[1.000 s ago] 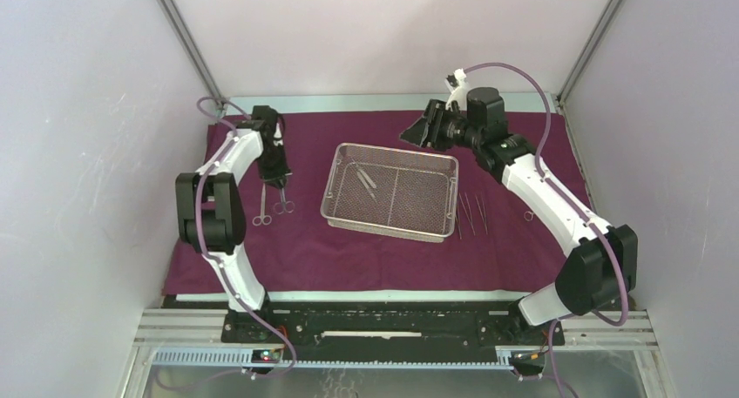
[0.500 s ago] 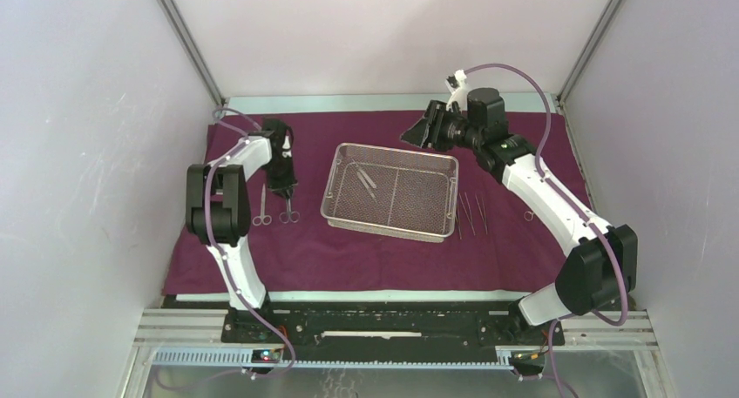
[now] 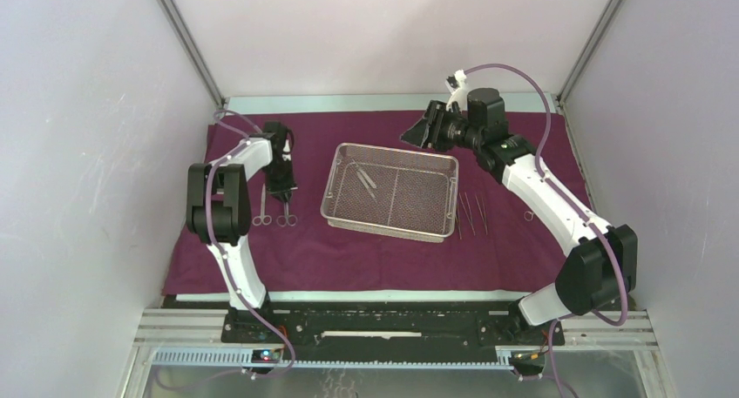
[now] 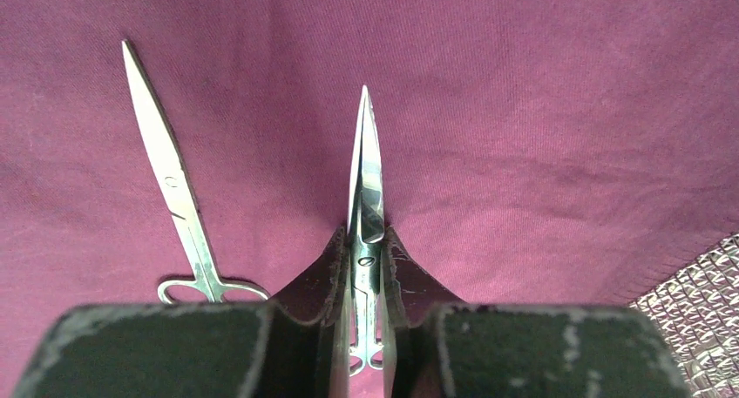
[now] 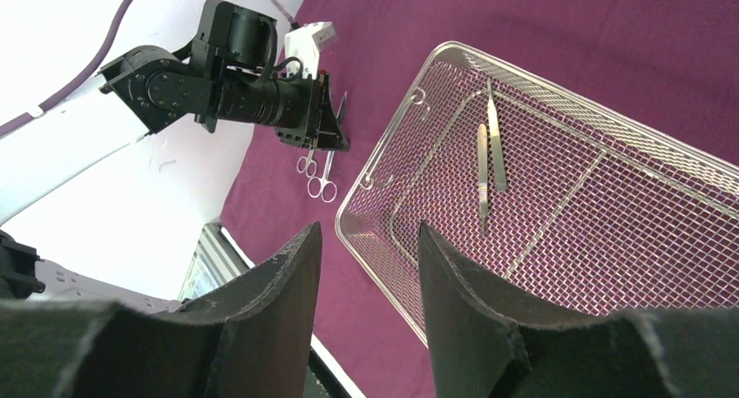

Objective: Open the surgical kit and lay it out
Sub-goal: Place the medical item in the surgical kit.

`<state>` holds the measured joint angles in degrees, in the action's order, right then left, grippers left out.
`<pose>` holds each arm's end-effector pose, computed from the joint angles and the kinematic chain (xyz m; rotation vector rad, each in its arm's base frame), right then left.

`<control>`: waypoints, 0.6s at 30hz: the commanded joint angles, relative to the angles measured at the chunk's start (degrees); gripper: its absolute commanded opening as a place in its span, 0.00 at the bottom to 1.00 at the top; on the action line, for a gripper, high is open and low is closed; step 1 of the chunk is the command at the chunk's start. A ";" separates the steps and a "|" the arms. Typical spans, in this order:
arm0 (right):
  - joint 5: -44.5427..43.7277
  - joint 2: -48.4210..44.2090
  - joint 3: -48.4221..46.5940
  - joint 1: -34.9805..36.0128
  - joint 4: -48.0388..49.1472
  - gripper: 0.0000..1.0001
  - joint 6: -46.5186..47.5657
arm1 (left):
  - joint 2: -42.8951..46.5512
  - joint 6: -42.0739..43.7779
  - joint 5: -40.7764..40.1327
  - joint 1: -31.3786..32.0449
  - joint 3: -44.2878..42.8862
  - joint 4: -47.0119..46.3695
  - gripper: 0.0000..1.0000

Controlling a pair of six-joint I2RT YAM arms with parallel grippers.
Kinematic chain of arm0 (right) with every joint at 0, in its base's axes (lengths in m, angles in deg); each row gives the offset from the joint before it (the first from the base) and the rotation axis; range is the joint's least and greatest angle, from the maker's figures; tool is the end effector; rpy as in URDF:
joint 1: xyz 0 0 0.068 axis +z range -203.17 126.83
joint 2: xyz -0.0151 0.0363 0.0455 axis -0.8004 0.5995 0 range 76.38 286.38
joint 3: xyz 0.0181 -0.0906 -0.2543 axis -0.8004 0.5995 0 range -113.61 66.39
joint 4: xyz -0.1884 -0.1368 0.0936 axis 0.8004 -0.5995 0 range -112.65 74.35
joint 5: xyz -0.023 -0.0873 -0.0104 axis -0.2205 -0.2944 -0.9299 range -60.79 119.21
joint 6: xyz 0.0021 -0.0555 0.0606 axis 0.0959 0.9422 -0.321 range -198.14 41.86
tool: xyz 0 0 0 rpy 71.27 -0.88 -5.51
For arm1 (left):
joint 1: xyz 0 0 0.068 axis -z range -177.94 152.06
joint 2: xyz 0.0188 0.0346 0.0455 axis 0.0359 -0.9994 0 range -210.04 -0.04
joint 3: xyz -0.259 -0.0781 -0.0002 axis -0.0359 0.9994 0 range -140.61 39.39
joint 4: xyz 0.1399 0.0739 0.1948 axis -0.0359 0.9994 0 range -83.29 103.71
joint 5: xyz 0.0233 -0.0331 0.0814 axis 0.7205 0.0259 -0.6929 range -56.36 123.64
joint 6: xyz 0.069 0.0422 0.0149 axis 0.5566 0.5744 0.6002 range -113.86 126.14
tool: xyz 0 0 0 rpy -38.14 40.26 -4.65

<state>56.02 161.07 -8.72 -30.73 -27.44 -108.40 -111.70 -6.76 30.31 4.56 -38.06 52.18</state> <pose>0.3248 0.1689 0.3441 -0.1907 2.0442 1.0466 0.3695 -0.0119 0.1317 -0.2756 2.9422 0.0494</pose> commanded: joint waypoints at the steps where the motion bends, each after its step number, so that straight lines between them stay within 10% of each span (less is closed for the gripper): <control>1: 0.71 -1.36 0.18 -0.42 1.49 0.53 0.65 | 2.33 1.51 -2.33 -0.05 1.07 0.57 0.04; 18: 1.29 -1.72 0.55 -0.59 2.02 0.53 0.22 | 2.24 2.02 -4.64 0.03 -0.90 2.96 0.19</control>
<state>56.74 161.07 -8.31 -31.04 -26.99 -108.45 -111.70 -5.80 27.62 4.56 -37.95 54.08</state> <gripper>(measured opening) 0.530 0.170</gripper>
